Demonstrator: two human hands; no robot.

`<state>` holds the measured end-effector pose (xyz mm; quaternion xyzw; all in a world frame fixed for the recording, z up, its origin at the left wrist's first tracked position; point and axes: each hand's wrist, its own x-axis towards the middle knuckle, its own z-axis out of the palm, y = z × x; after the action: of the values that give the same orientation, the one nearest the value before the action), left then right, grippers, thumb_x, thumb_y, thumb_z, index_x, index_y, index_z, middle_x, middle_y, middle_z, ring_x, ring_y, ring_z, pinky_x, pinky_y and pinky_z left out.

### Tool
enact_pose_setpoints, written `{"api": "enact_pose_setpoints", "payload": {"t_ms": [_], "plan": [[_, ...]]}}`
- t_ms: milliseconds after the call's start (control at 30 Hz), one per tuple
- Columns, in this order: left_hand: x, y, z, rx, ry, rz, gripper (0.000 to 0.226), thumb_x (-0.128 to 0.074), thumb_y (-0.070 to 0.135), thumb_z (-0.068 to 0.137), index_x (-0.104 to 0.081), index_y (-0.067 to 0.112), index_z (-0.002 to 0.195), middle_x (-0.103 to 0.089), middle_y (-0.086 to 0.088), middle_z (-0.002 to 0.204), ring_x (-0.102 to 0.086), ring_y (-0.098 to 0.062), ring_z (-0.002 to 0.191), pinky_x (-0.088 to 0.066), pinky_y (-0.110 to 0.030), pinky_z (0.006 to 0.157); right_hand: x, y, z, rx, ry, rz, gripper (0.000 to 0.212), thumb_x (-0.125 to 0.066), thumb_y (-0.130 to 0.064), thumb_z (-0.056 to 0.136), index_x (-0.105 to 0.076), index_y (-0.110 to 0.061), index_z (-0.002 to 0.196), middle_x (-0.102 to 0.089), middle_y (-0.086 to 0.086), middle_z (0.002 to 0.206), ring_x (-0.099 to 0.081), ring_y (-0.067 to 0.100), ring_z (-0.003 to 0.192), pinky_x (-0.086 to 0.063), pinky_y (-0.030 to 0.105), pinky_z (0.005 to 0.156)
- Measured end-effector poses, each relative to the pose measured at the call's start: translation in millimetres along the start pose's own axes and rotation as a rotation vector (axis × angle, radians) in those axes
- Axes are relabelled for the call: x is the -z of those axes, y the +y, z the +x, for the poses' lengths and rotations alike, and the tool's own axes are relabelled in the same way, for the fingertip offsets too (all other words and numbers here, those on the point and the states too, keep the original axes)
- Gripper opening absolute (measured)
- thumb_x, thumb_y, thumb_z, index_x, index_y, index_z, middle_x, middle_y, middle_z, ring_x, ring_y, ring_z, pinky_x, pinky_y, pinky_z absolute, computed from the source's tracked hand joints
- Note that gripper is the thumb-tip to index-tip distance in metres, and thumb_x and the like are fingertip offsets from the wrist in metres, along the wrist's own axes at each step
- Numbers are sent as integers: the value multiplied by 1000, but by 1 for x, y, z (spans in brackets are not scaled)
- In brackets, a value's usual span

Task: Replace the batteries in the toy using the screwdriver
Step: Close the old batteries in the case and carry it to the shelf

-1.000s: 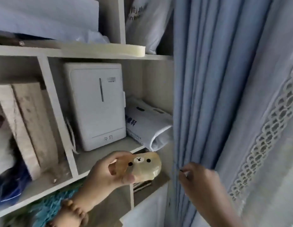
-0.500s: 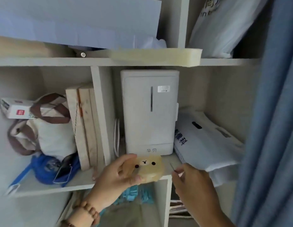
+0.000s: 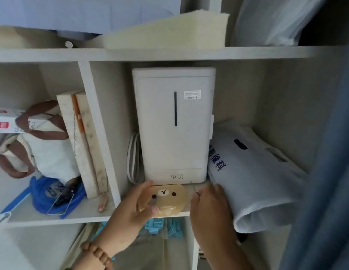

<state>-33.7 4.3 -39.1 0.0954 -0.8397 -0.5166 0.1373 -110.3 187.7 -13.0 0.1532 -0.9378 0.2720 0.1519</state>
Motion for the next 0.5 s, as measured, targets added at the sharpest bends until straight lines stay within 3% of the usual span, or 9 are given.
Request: {"api": "enact_pose_setpoints", "payload": {"t_ms": [167,300,500], "plan": [[2,1,3,-43,21,110,66,-62,53,85,-39,40,145,-40,30,141,-40,26,121,-42,-6,94,-10,3,14,9,-17,-83,6,-58,-18,92,-62,-13,93,-65,8,95,-67,24,83,-53,31,68],[4,-2,6,-36,-19,153,74,-53,70,82,-35,44,148,-36,27,147,-38,15,129,-39,-21,106,-20,5,18,17,-49,-186,9,-63,-20,89,-67,-14,85,-70,4,81,-70,21,70,-54,30,56],[2,1,10,-14,-19,218,67,-48,58,90,-30,39,152,-29,23,153,-35,5,133,-30,-17,104,-22,6,20,14,-24,-159,16,-53,-29,95,-65,-18,96,-71,0,93,-69,19,86,-51,29,63]]}}
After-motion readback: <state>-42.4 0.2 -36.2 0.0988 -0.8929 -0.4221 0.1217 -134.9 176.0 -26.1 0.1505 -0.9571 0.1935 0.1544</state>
